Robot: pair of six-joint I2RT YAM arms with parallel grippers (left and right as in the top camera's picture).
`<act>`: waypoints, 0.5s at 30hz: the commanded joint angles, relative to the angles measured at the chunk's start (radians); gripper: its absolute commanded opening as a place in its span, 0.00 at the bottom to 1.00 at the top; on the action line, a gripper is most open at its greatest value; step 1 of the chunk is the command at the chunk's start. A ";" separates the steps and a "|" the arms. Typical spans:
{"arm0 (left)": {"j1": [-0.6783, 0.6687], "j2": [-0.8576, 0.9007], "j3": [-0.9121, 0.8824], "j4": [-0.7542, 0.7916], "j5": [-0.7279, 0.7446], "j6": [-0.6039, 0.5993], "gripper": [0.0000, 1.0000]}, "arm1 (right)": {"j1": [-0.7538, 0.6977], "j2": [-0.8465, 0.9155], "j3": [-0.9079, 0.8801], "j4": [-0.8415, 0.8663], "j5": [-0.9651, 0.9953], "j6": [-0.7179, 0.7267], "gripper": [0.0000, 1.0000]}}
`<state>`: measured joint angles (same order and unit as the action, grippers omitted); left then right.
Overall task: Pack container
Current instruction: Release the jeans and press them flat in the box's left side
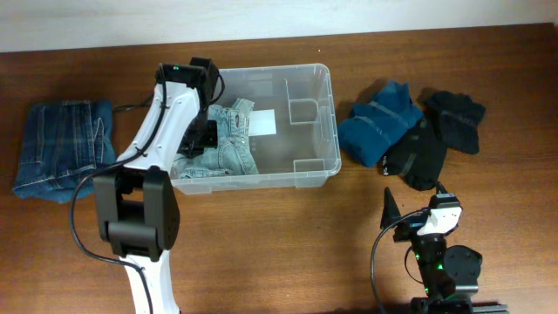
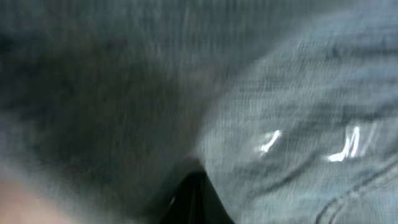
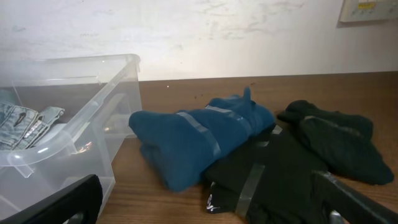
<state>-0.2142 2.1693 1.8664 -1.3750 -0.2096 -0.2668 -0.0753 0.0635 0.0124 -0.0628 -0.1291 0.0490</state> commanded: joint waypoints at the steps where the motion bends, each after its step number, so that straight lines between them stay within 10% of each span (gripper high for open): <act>1: 0.006 0.010 -0.027 0.045 -0.015 -0.025 0.01 | -0.005 -0.006 -0.007 -0.002 0.006 0.000 0.99; 15: 0.006 0.167 -0.035 0.119 -0.016 -0.032 0.01 | -0.005 -0.006 -0.007 -0.002 0.006 0.000 0.98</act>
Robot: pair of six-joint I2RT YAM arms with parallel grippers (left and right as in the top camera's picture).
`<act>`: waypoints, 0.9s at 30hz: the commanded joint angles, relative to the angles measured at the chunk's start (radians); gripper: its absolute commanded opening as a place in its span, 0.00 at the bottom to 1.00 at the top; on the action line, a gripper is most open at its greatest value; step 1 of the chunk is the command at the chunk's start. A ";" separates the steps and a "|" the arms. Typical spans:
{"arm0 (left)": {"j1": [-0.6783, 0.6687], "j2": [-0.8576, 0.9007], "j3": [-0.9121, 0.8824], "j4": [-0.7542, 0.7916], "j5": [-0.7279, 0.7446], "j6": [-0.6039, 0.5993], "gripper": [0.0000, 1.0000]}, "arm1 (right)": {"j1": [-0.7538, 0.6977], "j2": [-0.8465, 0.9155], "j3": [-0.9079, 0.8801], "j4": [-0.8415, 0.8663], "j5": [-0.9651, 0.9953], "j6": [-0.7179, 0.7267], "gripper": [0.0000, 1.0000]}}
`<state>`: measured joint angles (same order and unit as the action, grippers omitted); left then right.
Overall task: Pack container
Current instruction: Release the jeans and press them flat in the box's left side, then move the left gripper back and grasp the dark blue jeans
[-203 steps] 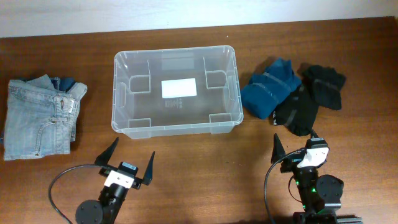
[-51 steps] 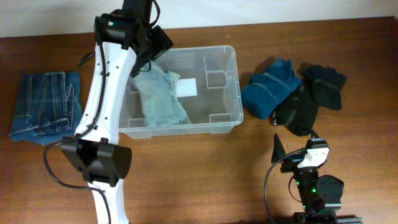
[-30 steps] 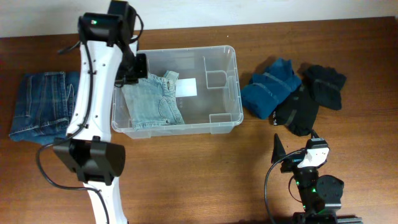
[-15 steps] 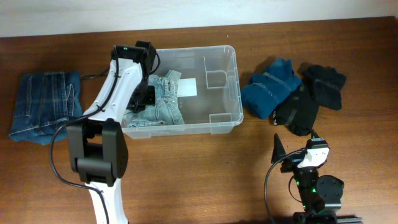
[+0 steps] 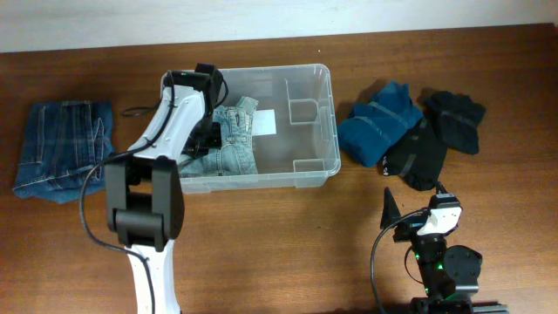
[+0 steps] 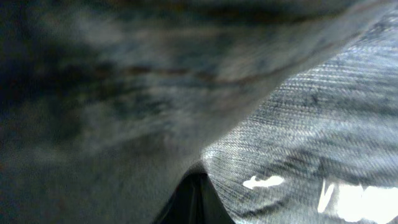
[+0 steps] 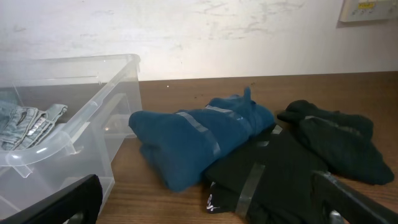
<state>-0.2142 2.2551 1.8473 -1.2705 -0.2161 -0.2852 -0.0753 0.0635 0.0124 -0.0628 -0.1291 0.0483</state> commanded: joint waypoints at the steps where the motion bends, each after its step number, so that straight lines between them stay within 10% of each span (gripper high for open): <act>1: 0.007 0.091 -0.016 0.022 -0.010 -0.014 0.01 | -0.005 -0.006 -0.007 -0.002 0.006 0.001 0.98; 8: 0.007 0.095 0.097 -0.051 -0.009 -0.014 0.01 | -0.005 -0.006 -0.007 -0.002 0.006 0.001 0.98; 15: 0.011 0.095 0.678 -0.401 -0.017 -0.005 0.09 | -0.005 -0.006 -0.007 -0.002 0.006 0.001 0.98; 19: 0.068 0.042 0.924 -0.417 0.000 0.028 0.62 | -0.005 -0.006 -0.007 -0.002 0.006 0.001 0.98; 27: 0.343 -0.002 0.911 -0.417 0.037 0.033 0.99 | -0.005 -0.006 -0.007 -0.002 0.006 0.001 0.99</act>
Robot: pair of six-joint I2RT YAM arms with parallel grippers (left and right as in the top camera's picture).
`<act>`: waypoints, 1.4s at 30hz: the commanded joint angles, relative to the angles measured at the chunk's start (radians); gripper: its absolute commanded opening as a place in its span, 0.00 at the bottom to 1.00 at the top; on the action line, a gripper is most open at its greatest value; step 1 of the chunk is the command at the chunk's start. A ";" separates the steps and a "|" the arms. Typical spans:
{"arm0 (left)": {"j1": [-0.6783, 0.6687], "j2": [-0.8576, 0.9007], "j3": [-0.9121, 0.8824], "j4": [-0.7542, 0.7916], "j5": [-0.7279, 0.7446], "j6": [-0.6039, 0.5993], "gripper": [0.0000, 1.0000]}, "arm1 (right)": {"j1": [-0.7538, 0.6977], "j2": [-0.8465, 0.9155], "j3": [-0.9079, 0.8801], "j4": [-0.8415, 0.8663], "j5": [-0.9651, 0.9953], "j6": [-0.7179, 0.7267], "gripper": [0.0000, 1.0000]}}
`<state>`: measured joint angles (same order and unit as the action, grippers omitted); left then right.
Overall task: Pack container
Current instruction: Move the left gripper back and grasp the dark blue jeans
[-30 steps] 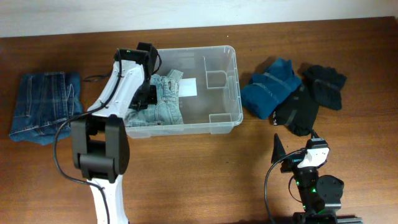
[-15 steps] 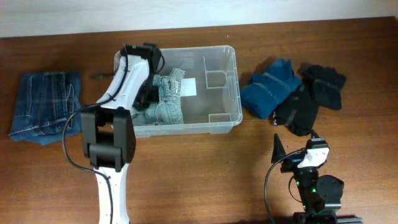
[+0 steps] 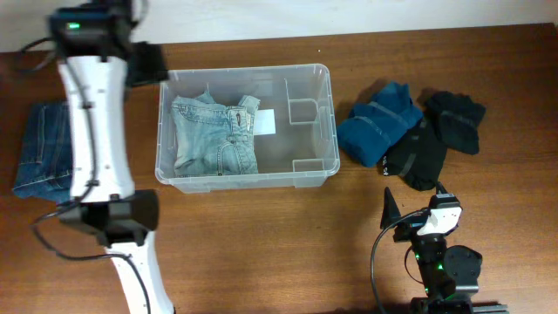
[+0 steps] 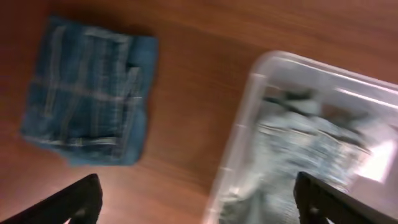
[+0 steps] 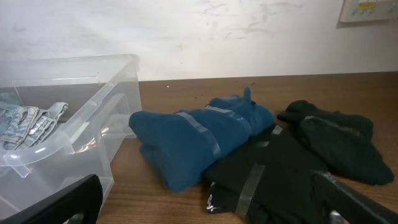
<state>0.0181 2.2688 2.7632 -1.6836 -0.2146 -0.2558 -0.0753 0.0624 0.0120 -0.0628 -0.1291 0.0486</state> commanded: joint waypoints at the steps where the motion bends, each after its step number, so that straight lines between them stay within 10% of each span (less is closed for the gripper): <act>1: 0.145 -0.016 -0.015 -0.004 0.048 0.003 0.99 | -0.005 -0.005 -0.006 -0.002 0.006 0.000 0.98; 11: 0.546 -0.006 -0.137 0.116 0.300 0.046 0.99 | -0.005 -0.005 -0.006 -0.002 0.006 0.000 0.98; 18: 0.749 -0.006 -0.351 0.401 0.734 0.423 0.99 | -0.005 -0.005 -0.006 -0.002 0.006 0.000 0.98; 29: 0.781 -0.006 -0.766 0.838 0.686 0.487 0.99 | -0.005 -0.005 -0.006 -0.002 0.006 0.000 0.98; 42: 0.760 0.151 -0.864 1.088 0.652 0.513 0.99 | -0.005 -0.005 -0.006 -0.002 0.006 0.000 0.99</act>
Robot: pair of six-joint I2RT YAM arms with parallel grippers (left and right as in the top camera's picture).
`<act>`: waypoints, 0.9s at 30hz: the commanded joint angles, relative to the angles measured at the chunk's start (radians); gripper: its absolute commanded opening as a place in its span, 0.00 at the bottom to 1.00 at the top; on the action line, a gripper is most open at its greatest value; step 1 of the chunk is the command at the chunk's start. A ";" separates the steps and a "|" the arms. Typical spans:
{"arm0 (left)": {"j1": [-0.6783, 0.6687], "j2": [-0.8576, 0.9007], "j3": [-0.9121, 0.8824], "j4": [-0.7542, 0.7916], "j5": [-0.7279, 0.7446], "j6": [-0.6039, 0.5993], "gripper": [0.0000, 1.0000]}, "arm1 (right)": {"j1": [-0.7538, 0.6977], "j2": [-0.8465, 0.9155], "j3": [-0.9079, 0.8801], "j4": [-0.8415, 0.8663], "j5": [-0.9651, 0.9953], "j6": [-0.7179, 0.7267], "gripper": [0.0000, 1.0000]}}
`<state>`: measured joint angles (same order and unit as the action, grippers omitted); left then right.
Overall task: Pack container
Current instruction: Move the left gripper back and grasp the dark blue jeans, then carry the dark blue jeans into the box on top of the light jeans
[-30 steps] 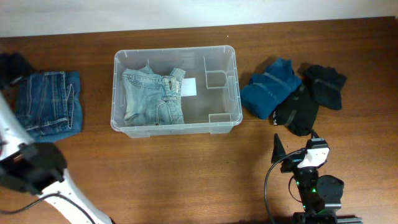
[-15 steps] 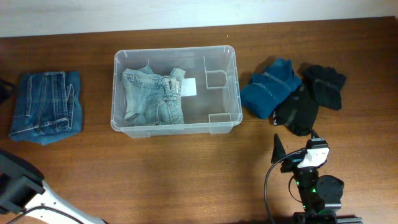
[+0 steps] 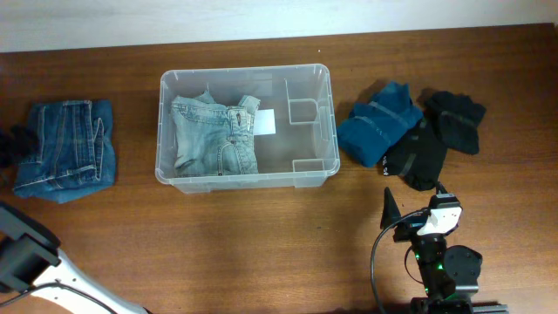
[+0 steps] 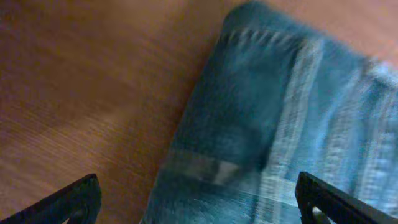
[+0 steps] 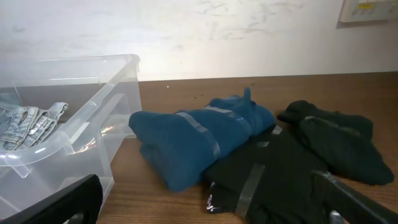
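Observation:
The clear plastic container [image 3: 247, 179] stands mid-table with folded light-blue jeans [image 3: 214, 135] lying in its left half. Folded dark-blue jeans [image 3: 65, 161] lie on the table at the far left. My left gripper [image 4: 200, 200] is open just over their edge, one finger on each side, gripping nothing; from overhead only a dark bit of it [image 3: 9, 144] shows at the frame edge. My right gripper [image 5: 208, 202] is open and empty, low near the front right, facing a blue garment [image 5: 199, 140] and black garments [image 5: 292, 174].
The container's right half has small moulded dividers [image 3: 303, 109] and a white label [image 3: 264, 123]. The blue garment [image 3: 379, 122] and two black pieces [image 3: 418, 153] [image 3: 455, 118] lie in a pile to the right of the container. The right arm's base [image 3: 440, 262] sits at the front edge.
My left gripper has gone from high over the container's back left corner to low at the far left, over the dark-blue jeans. It is still open. The right arm has not moved.
My left gripper was down inside the container against the light-blue jeans at the two oldest moments. Then it was up and open outside the container, with those jeans left lying inside. Now it is at the dark-blue jeans on the far left.

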<state>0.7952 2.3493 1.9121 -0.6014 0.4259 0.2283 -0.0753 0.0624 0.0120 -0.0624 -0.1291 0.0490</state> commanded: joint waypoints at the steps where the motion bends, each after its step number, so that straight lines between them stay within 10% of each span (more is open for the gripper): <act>1: -0.021 0.081 -0.013 0.006 0.021 0.034 0.99 | -0.005 -0.005 -0.006 -0.003 0.006 0.000 0.98; 8: -0.080 0.119 -0.013 -0.002 0.103 0.050 0.84 | -0.005 -0.005 -0.006 -0.003 0.006 0.000 0.98; 11: -0.116 0.119 -0.013 -0.040 0.131 0.021 0.20 | -0.005 -0.005 -0.006 -0.003 0.006 0.000 0.98; 13: -0.130 0.119 -0.013 -0.057 0.132 -0.012 0.04 | -0.005 -0.005 -0.006 -0.003 0.006 0.000 0.98; 27: -0.157 0.032 0.436 -0.510 0.329 -0.393 0.01 | -0.005 -0.005 -0.006 -0.003 0.006 0.000 0.98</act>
<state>0.6502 2.4458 2.1540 -1.0283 0.6144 -0.0864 -0.0753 0.0624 0.0120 -0.0628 -0.1291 0.0486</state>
